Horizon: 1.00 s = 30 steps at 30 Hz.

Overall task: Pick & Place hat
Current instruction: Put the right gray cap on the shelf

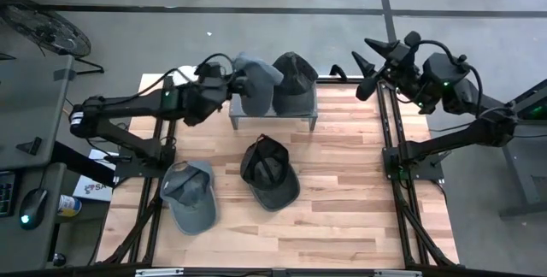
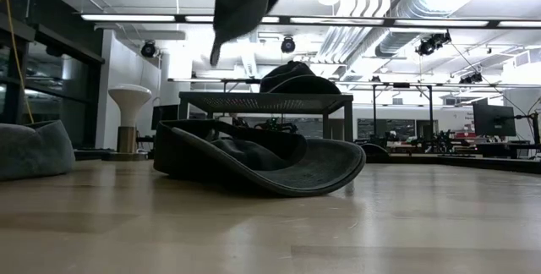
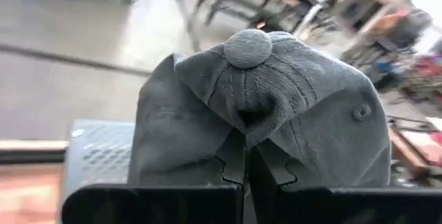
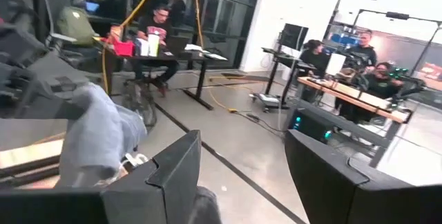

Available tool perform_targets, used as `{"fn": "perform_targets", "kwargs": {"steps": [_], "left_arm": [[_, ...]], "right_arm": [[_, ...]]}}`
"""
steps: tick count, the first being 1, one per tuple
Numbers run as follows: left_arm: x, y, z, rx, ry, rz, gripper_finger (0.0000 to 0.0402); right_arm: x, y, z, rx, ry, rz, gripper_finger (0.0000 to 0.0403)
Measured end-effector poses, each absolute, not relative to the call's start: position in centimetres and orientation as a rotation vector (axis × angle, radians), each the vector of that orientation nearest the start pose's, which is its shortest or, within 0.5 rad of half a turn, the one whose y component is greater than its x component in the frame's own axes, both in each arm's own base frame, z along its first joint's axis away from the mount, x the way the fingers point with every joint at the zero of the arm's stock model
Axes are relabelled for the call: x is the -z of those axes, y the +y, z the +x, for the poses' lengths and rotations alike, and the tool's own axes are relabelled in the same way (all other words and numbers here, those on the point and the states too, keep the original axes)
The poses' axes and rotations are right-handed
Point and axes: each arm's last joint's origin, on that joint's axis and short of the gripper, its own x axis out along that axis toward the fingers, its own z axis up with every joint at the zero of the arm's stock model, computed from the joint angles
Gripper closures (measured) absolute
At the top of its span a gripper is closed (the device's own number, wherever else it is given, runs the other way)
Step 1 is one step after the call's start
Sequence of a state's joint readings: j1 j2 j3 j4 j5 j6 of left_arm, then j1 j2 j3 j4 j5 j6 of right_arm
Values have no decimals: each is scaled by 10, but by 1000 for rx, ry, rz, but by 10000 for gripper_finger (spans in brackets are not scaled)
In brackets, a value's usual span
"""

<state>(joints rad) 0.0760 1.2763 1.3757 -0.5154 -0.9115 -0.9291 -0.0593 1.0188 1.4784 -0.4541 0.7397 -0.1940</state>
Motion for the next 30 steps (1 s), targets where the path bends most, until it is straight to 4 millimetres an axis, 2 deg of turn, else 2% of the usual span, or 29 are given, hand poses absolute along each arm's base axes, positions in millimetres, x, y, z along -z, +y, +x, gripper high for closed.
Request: {"fn": "perform_targets", "kwargs": {"steps": [7, 13, 30], "left_arm": [[-393, 75, 255, -1105, -13, -784, 401], [-386, 93, 256, -1115, 16, -860, 401], [-361, 118, 266, -1202, 103, -927, 401]], "right_arm": [[-484, -30, 161, 844, 151, -200, 199], [-480, -31, 160, 864, 199, -218, 199], [-479, -31, 160, 869, 210, -223, 199]]}}
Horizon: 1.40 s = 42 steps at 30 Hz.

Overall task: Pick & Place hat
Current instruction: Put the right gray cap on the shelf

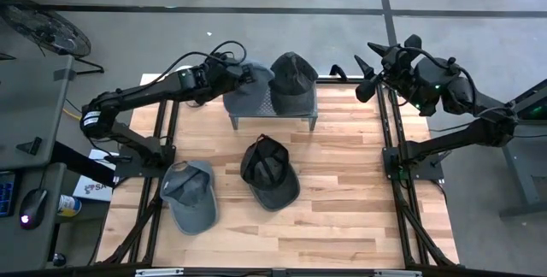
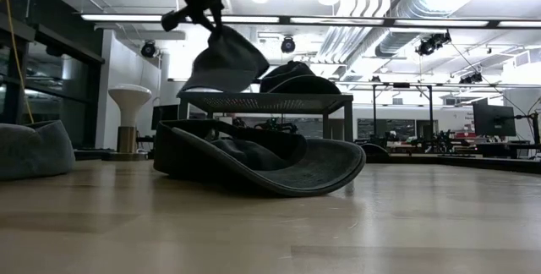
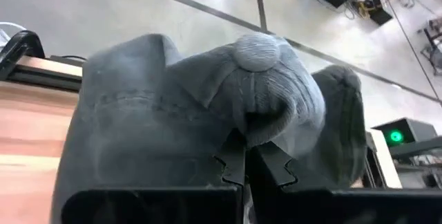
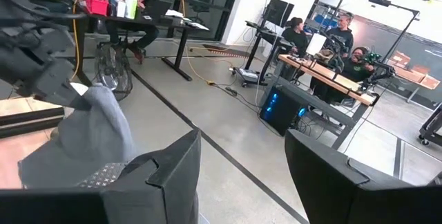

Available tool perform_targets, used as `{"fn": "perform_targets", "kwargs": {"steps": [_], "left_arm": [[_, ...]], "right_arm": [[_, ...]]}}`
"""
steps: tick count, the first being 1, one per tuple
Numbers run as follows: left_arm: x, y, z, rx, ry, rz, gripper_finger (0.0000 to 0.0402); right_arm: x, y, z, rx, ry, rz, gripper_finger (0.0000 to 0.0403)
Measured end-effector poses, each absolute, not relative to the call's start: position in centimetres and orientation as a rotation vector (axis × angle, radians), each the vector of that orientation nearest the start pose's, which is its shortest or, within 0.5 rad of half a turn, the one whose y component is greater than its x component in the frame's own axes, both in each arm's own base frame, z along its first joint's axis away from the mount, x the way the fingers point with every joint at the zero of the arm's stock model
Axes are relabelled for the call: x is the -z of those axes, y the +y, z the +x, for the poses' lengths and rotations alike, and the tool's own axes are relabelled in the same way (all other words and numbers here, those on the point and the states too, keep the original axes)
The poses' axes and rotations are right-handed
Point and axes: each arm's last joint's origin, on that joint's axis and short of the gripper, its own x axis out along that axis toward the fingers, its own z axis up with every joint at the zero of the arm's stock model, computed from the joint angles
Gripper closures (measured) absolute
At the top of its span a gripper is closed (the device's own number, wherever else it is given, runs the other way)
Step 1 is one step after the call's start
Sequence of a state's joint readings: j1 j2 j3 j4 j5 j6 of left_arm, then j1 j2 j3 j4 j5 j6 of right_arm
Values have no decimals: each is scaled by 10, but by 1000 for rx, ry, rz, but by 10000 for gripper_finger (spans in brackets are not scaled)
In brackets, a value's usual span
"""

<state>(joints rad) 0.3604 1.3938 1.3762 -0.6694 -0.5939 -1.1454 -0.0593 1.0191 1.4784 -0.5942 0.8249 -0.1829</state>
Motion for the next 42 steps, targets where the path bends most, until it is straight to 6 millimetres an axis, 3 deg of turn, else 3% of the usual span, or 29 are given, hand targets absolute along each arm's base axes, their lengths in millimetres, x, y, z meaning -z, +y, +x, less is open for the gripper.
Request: {"fn": "perform_targets", "kwargs": {"steps": [23, 30, 34, 42], "left_arm": [[-336, 134, 294, -1249, 71, -945, 401], [-327, 137, 301, -1261, 97, -938, 401], [-327, 137, 301, -1273, 88, -929, 401], [-330, 138, 303, -1258, 52, -936, 401]], "right_arm": [[-476, -31, 160, 860, 241, -234, 199], [-469, -27, 161, 703, 287, -200, 199], [-453, -26, 172, 550, 334, -146, 200], [-381, -52, 208, 452, 375, -74, 235]]}}
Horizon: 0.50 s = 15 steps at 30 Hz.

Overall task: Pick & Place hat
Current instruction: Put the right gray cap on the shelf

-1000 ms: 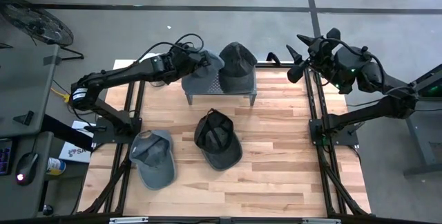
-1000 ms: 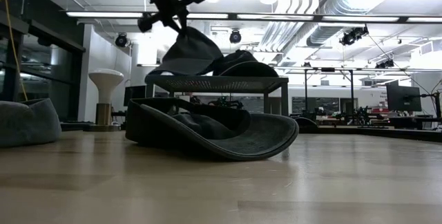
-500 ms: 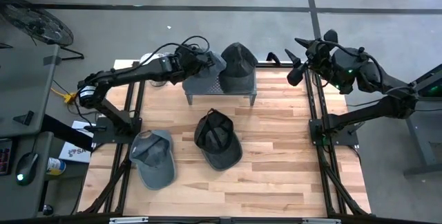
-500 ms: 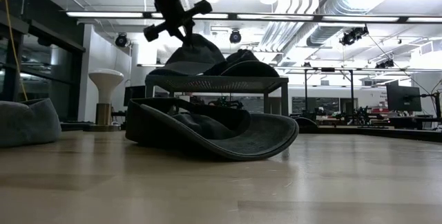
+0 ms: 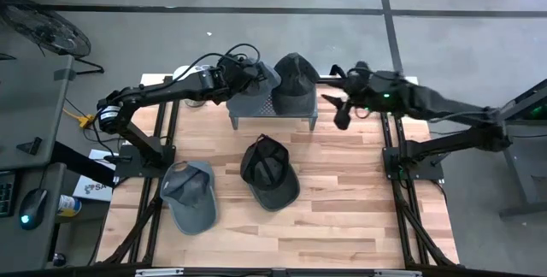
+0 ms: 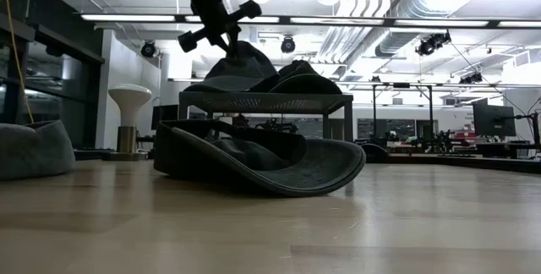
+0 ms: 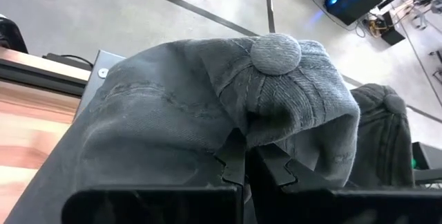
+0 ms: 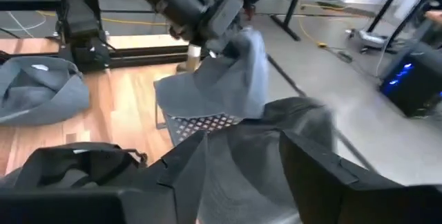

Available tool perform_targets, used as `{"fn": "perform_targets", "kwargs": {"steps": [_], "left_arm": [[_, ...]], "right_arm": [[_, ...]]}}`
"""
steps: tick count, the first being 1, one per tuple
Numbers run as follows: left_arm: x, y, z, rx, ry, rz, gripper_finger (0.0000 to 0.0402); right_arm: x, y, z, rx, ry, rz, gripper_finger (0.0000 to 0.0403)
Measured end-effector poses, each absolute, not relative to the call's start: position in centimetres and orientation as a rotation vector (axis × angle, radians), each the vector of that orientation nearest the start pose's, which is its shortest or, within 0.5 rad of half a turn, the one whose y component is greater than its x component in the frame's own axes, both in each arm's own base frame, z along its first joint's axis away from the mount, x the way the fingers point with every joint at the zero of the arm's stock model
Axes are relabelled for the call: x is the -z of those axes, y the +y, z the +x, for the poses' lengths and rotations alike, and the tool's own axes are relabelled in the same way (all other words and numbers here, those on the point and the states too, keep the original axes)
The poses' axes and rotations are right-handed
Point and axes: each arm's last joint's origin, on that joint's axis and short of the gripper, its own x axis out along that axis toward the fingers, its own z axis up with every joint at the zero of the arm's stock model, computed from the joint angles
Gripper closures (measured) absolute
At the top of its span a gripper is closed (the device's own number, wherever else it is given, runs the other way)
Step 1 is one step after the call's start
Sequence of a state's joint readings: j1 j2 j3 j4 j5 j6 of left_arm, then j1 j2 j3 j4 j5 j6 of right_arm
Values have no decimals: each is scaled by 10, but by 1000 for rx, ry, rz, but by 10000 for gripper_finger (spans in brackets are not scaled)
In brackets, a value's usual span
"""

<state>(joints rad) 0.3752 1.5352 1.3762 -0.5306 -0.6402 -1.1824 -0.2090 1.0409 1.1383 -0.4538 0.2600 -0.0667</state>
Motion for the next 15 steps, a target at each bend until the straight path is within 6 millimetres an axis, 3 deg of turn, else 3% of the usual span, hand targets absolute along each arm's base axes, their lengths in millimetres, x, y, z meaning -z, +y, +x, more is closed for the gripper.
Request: {"fn": "perform_targets", "kwargs": {"steps": [4, 10, 15], "left_arm": [[-331, 138, 303, -1258, 37, -936, 401], [-332, 138, 303, -1274, 0, -944, 401], [-335, 139, 305, -1279, -58, -942, 401]], "right_arm": [[-353, -68, 213, 492, 348, -6, 281], [-319, -85, 213, 476, 329, 86, 384], [-301, -91, 212, 449, 294, 117, 395]]}}
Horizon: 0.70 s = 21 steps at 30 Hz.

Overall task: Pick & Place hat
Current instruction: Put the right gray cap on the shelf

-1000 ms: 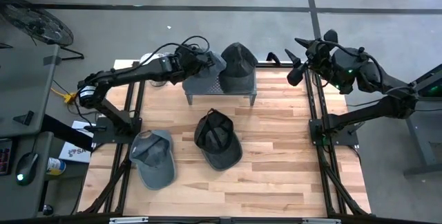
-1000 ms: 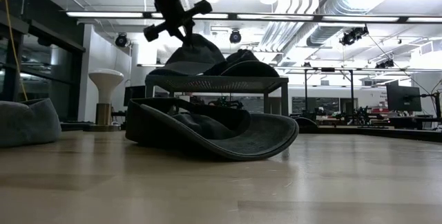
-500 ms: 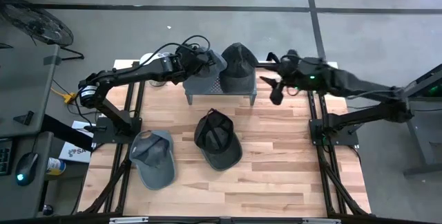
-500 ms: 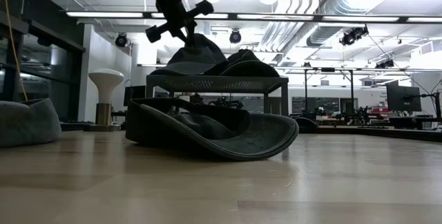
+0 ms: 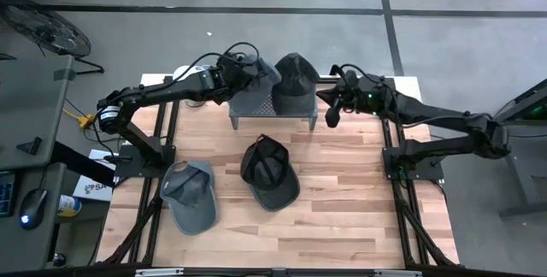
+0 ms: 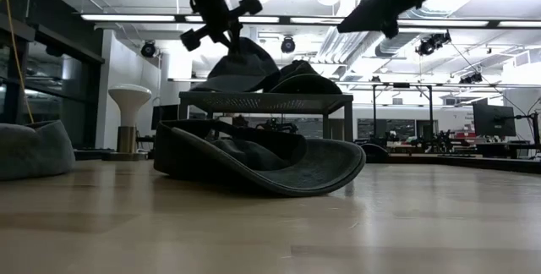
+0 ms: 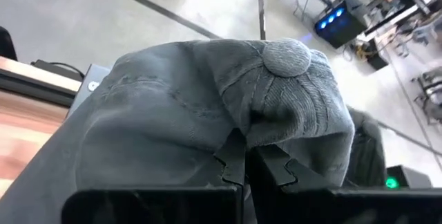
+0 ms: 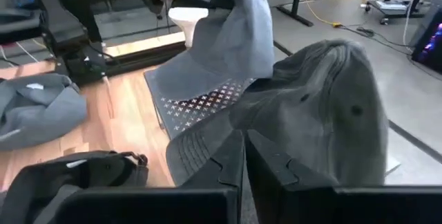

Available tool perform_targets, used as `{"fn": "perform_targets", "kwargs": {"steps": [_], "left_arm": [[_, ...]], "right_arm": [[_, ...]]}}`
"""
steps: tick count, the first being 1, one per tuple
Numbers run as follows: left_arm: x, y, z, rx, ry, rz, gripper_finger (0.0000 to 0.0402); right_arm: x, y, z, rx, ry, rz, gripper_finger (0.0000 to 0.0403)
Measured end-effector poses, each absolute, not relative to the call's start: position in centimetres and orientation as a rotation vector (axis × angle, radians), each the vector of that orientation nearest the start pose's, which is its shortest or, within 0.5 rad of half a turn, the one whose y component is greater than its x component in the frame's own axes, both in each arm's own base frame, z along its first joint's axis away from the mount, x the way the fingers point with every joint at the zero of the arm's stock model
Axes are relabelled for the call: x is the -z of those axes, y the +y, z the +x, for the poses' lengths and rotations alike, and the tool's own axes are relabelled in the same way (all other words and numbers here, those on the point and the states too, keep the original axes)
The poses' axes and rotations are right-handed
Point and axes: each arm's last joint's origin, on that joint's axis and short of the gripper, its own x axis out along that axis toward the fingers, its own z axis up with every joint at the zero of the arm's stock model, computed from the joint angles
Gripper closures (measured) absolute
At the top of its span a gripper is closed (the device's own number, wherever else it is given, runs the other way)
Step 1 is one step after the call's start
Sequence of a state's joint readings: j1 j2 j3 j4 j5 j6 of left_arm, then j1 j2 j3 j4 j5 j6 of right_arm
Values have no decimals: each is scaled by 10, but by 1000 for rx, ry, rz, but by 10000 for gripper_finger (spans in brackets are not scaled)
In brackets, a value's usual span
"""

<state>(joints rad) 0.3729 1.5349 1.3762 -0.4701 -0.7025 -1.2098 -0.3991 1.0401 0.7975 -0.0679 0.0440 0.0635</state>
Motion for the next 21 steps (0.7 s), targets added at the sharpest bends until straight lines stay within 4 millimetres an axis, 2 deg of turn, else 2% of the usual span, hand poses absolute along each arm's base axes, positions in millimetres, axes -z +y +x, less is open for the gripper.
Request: {"fn": "perform_targets", "kwargs": {"steps": [9, 21], "left_arm": [[-333, 143, 312, -1284, -124, -955, 401], [-321, 145, 319, -1278, -71, -969, 397]], "right_arm": [[-272, -95, 208, 461, 292, 199, 402], [-270, -95, 208, 457, 303, 192, 402]]}}
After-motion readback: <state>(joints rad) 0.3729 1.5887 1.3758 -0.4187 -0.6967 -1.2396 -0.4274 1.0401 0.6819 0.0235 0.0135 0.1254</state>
